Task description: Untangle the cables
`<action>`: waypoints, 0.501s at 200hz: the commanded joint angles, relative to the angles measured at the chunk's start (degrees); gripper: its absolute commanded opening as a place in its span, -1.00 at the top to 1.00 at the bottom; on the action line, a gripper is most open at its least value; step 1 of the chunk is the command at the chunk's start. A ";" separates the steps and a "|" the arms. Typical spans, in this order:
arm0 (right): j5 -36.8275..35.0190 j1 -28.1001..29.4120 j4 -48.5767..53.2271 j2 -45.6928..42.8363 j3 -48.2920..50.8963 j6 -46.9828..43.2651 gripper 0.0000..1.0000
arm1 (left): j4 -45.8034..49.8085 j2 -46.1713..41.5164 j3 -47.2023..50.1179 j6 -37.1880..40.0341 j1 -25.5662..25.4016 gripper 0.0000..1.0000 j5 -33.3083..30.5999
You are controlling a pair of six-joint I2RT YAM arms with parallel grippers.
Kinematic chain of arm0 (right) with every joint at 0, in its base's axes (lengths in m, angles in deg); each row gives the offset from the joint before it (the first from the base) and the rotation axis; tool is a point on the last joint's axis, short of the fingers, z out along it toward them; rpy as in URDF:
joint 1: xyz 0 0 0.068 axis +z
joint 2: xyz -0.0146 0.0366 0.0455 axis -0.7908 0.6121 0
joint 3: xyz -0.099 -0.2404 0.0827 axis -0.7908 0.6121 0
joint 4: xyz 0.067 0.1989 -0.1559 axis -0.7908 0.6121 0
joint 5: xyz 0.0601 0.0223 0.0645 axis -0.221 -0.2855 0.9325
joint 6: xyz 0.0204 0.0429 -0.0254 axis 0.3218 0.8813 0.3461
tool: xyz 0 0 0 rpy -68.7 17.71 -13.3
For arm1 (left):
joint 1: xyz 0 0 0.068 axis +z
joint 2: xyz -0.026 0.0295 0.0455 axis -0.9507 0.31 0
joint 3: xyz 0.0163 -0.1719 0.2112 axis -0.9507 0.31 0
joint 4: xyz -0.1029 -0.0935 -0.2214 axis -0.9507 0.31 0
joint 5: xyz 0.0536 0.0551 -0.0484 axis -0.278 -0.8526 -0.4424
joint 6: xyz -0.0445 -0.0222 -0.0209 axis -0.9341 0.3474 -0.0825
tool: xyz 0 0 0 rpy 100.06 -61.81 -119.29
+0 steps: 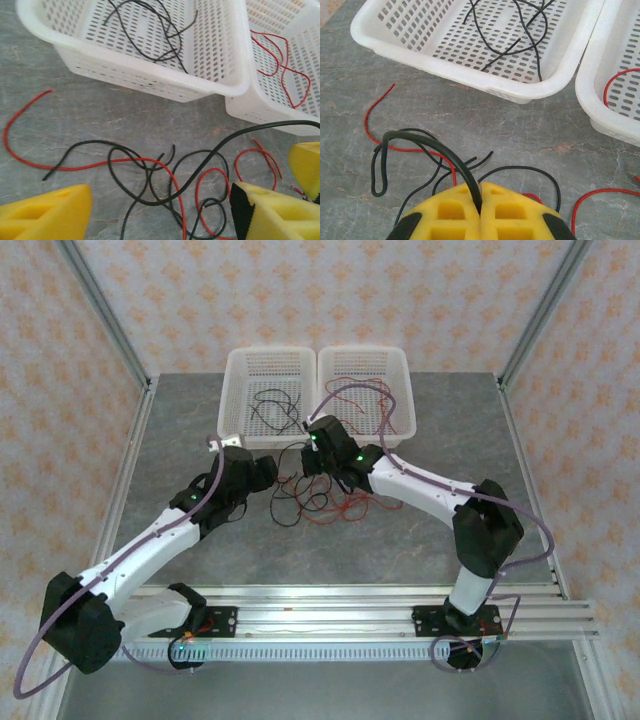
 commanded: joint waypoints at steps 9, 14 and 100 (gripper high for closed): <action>0.19 0.02 0.60 -3.81 0.00 2.97 1.00 | -9.14 3.50 1.27 3.85 -0.41 -0.48 3.59; 0.36 -0.08 0.67 -4.27 -0.23 3.47 1.00 | -9.94 4.14 1.39 4.14 -0.53 -0.48 3.88; 5.32 -1.65 2.64 -14.29 -2.33 8.69 1.00 | -19.86 18.33 0.17 4.63 -1.27 -0.45 4.51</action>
